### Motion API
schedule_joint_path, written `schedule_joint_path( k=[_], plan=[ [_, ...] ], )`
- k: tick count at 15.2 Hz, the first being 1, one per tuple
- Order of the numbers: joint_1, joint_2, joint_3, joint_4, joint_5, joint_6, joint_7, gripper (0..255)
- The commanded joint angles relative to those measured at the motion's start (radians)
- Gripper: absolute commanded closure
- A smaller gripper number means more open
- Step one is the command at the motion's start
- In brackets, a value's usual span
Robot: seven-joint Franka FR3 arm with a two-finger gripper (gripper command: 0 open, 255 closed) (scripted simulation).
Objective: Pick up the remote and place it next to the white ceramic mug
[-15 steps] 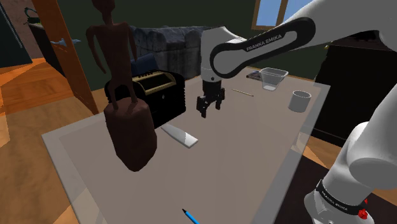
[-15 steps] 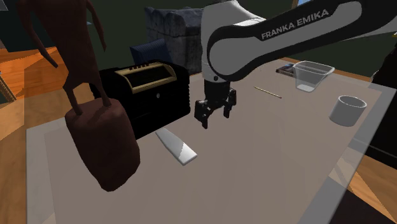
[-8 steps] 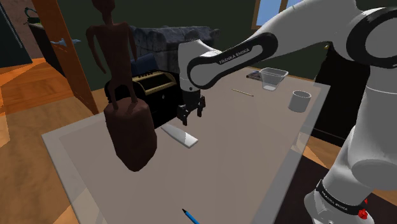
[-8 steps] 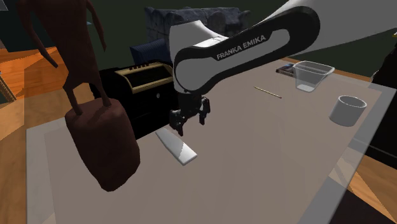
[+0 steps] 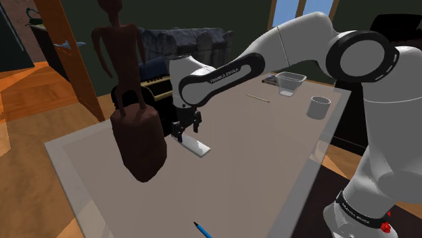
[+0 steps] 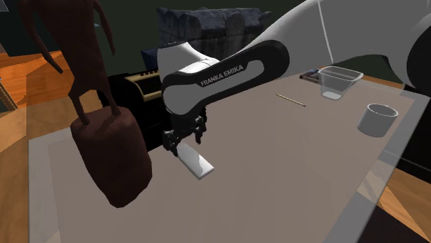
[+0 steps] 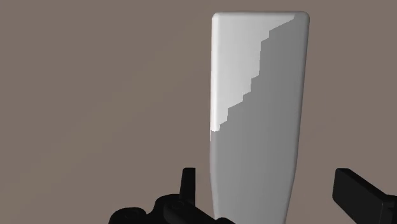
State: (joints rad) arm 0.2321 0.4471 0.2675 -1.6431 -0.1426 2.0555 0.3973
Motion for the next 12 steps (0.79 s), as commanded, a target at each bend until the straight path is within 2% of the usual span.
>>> schedule_joint_path(
  k=[1,5,12],
  plan=[
    [0.002,0.017,-0.002,-0.002,-0.005,0.019,0.001,0],
    [0.003,0.043,-0.007,-0.027,-0.014,0.068,0.007,0],
    [0.003,0.043,-0.007,-0.027,-0.014,0.068,0.007,0]
  ],
)
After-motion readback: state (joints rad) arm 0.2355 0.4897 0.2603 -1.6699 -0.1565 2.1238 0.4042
